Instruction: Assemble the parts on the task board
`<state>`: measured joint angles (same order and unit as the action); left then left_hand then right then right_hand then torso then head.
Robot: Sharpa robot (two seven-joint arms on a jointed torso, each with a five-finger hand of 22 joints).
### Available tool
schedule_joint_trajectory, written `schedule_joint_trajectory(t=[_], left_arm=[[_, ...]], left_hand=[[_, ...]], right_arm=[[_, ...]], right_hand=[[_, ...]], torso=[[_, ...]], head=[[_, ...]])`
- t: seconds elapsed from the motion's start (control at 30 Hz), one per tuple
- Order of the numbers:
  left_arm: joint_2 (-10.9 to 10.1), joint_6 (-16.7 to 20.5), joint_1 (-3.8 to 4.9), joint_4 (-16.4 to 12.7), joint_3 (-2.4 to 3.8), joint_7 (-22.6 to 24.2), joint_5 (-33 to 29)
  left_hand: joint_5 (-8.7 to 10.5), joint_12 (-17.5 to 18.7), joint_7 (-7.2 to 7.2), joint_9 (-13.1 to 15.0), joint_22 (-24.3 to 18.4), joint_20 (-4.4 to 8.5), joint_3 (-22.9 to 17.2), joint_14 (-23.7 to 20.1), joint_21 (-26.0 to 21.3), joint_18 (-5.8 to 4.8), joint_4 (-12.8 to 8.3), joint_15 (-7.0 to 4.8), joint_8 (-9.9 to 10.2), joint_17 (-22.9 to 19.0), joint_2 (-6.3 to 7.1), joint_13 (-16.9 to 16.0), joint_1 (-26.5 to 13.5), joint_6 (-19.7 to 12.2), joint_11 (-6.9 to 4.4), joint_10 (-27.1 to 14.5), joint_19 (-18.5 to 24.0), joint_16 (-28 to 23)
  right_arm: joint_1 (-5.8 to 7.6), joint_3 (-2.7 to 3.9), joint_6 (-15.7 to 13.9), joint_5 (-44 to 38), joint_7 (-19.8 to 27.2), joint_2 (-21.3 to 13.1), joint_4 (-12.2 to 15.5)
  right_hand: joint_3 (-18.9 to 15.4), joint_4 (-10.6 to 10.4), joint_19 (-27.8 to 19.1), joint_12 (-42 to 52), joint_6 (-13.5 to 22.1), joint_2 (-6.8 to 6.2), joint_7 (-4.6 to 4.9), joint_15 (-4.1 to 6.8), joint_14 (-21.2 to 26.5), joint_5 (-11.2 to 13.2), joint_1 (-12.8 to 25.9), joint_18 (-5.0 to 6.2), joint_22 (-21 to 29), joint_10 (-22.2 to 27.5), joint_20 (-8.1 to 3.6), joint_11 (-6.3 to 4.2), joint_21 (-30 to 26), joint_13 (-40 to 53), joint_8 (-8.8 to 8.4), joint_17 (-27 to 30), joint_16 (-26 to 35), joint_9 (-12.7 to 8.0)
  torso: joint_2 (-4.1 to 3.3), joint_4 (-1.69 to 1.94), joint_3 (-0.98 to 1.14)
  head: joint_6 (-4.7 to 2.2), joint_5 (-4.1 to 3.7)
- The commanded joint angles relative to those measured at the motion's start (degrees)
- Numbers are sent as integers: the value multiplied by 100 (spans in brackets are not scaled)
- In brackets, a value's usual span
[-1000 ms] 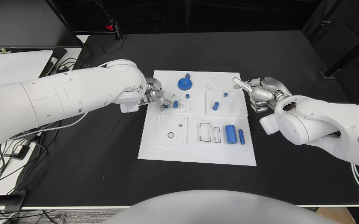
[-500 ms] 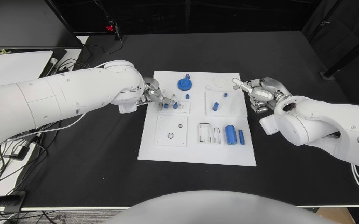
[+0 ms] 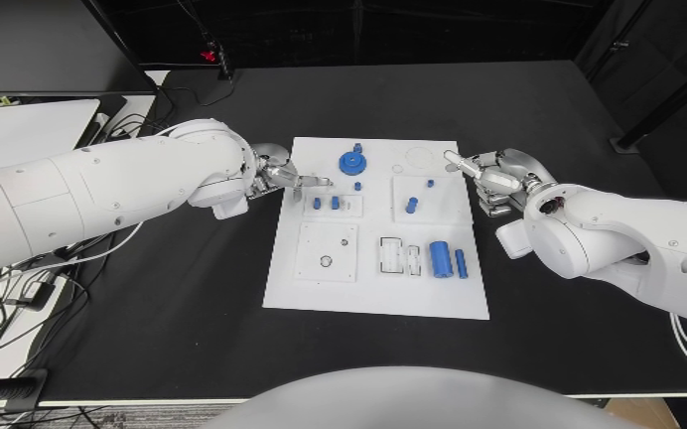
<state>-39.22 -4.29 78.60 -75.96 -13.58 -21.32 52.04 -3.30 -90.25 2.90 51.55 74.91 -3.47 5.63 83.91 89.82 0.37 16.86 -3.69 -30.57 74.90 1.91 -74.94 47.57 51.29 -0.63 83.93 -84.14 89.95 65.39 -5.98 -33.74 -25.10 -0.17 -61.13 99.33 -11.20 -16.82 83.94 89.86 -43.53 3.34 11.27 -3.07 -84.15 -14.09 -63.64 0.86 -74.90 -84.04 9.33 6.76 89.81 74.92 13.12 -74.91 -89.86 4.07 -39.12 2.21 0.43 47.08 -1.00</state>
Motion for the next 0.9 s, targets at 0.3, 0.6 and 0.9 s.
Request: schedule_joint_trajectory(t=[0.3, 0.6, 0.9], left_arm=[[-171, 2201, 25, -164, 5, 2280, -1020], [-84, 3469, 5, -165, 4, 3841, -1973], [163, 3835, -61, 16, 4, 4769, -2084]], left_hand=[[-15, 197, 106, -296, 1208, -88, 72, 609, -581, 176, -14, 135, 82, 1510, -104, -1333, 540, -383, 96, 466, 99, 5], [-586, 4688, 480, -1091, 1169, -333, 211, 609, -739, 208, -22, 452, 361, 1510, -148, 2639, 1648, -1161, 476, -3458, 246, 5], [-1314, 6199, 765, -1911, 1442, -596, -28, 609, -124, 13, -1, 731, 694, 1510, 238, 4411, 3111, -1475, 807, -4181, -427, 5]], right_arm=[[-2, 1, -44, 1, 148, 9, -5], [-3, 1, -134, 150, 564, 24, -10], [-4, 1, -241, 194, 896, 32, -35]], right_hand=[[-31, 10, 606, 14, 43, 53, 33, -38, -585, -24, -8, -86, -1510, -596, 35, 37, 19, 1508, 21, -1509, -14, -6], [-33, 19, 606, 14, 43, 69, 31, -37, -585, -61, -49, -86, -1510, -596, 35, 36, 19, 1508, 49, -1509, -14, -4], [-41, 21, 606, 14, 49, 79, 28, -36, -585, -145, -110, -86, -1510, -596, 34, 34, 19, 1508, 84, -1509, -14, -3]], torso=[[0, -1, 7], [-1, -11, 1], [-10, -6, 0]], head=[[-36, 26], [-72, 11], [-113, -19]])
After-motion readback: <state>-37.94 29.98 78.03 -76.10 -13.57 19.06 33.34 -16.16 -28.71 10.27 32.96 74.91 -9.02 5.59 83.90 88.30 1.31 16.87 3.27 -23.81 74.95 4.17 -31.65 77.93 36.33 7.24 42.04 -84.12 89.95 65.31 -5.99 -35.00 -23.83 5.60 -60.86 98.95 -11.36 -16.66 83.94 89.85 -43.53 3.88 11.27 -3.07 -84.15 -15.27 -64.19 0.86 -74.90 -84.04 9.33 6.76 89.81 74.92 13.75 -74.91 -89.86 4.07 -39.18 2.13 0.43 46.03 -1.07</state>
